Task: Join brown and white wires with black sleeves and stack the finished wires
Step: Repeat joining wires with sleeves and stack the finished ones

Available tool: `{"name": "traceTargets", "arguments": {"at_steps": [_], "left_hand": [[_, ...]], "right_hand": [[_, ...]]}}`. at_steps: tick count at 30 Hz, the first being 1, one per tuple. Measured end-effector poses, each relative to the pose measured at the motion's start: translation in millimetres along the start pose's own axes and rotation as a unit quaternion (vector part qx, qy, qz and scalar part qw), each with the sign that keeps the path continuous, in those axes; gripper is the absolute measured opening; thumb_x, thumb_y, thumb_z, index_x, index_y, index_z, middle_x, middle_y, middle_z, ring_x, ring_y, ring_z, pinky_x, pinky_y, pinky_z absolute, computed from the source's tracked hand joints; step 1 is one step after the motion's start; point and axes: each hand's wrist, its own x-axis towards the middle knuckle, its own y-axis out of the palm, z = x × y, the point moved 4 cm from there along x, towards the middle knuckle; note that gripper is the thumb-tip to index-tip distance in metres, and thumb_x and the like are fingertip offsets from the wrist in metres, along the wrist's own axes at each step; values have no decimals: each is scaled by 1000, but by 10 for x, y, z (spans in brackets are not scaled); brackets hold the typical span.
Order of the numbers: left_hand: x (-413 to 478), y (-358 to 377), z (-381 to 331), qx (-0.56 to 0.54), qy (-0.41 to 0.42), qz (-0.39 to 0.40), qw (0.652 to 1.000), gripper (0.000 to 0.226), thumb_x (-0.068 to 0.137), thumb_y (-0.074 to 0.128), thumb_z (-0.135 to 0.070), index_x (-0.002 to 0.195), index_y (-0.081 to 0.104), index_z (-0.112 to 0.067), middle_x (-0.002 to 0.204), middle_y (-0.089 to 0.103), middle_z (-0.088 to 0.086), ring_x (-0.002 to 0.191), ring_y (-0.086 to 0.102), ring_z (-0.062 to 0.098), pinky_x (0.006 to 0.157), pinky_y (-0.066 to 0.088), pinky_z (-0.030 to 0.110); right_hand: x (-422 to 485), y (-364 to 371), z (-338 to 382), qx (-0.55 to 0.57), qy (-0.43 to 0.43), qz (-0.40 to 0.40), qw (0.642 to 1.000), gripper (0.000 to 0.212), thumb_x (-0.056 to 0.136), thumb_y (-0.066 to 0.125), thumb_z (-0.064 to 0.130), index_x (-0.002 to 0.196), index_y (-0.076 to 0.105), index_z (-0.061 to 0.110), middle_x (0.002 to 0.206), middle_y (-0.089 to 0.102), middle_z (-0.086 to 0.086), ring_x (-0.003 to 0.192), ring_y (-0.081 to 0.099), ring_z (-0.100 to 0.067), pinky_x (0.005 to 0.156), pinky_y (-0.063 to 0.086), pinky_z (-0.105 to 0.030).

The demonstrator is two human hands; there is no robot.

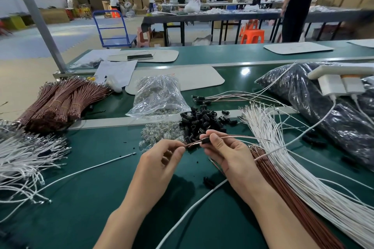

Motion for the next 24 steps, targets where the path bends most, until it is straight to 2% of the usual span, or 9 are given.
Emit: {"name": "traceTargets", "arguments": {"at_steps": [9, 14, 24], "left_hand": [[9, 22, -61, 15, 18, -11, 1000, 7, 98, 59, -44, 99, 66, -41, 95, 66, -16, 81, 63, 15, 69, 49, 24], [17, -10, -67, 4, 1, -29, 1000, 2, 95, 65, -42, 95, 67, -41, 90, 67, -18, 79, 62, 10, 67, 44, 14], [-2, 13, -89, 31, 8, -7, 999, 13, 102, 54, -45, 92, 62, -43, 85, 63, -17, 79, 60, 9, 64, 41, 14]], "right_hand": [[-16, 53, -35, -21, 20, 23, 999, 20, 81, 72, 23, 97, 81, 16, 107, 76, -14, 89, 73, -17, 74, 57, -21], [-6, 44, -39, -9, 25, 21, 999, 22, 80, 72, 24, 97, 81, 17, 106, 76, -14, 88, 74, -17, 72, 58, -21], [-24, 71, -51, -25, 37, 47, 998, 22, 81, 72, 25, 100, 81, 18, 106, 76, -13, 91, 74, -17, 74, 57, -21]]}}
